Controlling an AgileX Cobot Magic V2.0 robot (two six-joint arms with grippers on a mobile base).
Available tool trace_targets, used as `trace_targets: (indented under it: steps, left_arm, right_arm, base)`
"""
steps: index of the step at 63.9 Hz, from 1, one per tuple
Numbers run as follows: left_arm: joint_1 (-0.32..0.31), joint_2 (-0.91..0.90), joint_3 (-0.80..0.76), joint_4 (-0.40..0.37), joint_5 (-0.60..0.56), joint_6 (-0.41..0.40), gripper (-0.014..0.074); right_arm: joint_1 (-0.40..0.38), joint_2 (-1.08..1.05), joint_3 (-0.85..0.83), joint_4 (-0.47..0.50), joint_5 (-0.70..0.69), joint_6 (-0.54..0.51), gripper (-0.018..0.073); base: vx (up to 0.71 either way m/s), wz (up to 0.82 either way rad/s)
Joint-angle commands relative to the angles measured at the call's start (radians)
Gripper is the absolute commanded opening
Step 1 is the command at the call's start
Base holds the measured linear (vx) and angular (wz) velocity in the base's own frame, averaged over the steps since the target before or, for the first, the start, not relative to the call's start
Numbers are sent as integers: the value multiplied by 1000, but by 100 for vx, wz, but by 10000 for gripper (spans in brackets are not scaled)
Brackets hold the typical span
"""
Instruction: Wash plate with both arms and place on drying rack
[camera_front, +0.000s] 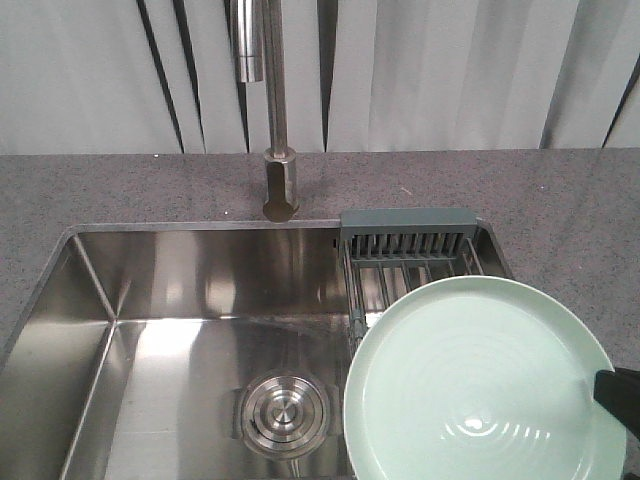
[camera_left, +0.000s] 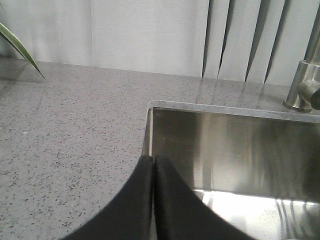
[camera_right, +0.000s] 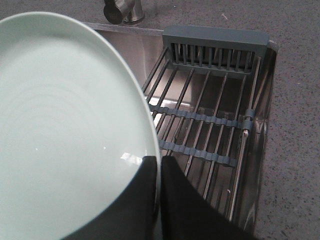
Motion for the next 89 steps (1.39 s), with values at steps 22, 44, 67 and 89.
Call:
trace_targets:
  steps: [22,44,67,89]
  left_arm:
    - [-4,-15,-27,-264,-138,-335,-6]
    - [-4,-15,-28,-407,-145,-432,-6]
    - [-4,-15,-57,-1062,-188,-509,-6]
    - [-4,70,-368,-1080,-65,7,-6]
  right_arm:
    - [-7,4,-27,21,-63,-2,-4]
    - [-7,4,-27,21,-63,-2,-4]
    - [-7,4,-27,21,-63,-2,-4]
    - [-7,4,-27,21,-63,-2,-4]
  base:
    - [0,0]
    - [0,0]
    - [0,0]
    - [0,0]
